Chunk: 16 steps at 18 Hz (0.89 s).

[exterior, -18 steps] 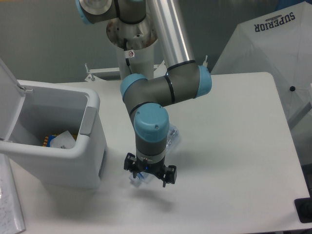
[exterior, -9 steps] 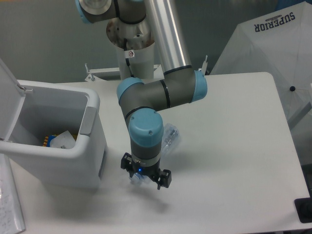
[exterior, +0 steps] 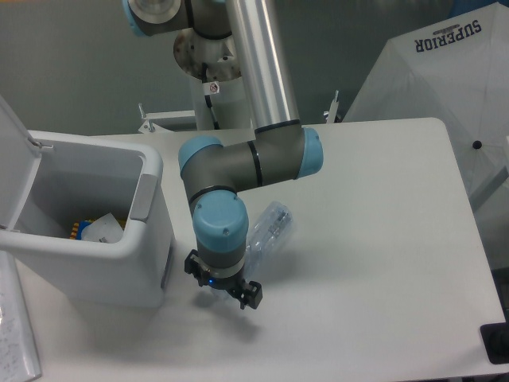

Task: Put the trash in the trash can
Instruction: 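Rotate the gripper and align it along the bottle's body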

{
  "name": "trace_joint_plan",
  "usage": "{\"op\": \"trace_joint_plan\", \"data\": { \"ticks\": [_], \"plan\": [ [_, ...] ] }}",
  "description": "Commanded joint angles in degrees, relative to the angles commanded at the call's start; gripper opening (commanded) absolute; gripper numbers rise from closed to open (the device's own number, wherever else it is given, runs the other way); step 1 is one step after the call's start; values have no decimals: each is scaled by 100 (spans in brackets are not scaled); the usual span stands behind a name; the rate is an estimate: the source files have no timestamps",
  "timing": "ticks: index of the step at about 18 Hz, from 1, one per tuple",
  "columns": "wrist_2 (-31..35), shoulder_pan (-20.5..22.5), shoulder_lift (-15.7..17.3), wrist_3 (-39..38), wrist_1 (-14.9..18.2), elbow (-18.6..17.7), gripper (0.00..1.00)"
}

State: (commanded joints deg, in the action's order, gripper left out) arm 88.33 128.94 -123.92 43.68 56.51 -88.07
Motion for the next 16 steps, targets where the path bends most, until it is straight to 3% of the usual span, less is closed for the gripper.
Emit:
{"op": "trace_joint_plan", "data": {
  "ticks": [7, 12, 14, 16],
  "plan": [
    [290, -97, -97, -9, 70, 0, 100],
    [290, -114, -150, -53, 88, 44, 65],
    [290, -106, -150, -53, 97, 53, 43],
    [281, -114, -141, -53, 175, 79, 15]
  ]
}}
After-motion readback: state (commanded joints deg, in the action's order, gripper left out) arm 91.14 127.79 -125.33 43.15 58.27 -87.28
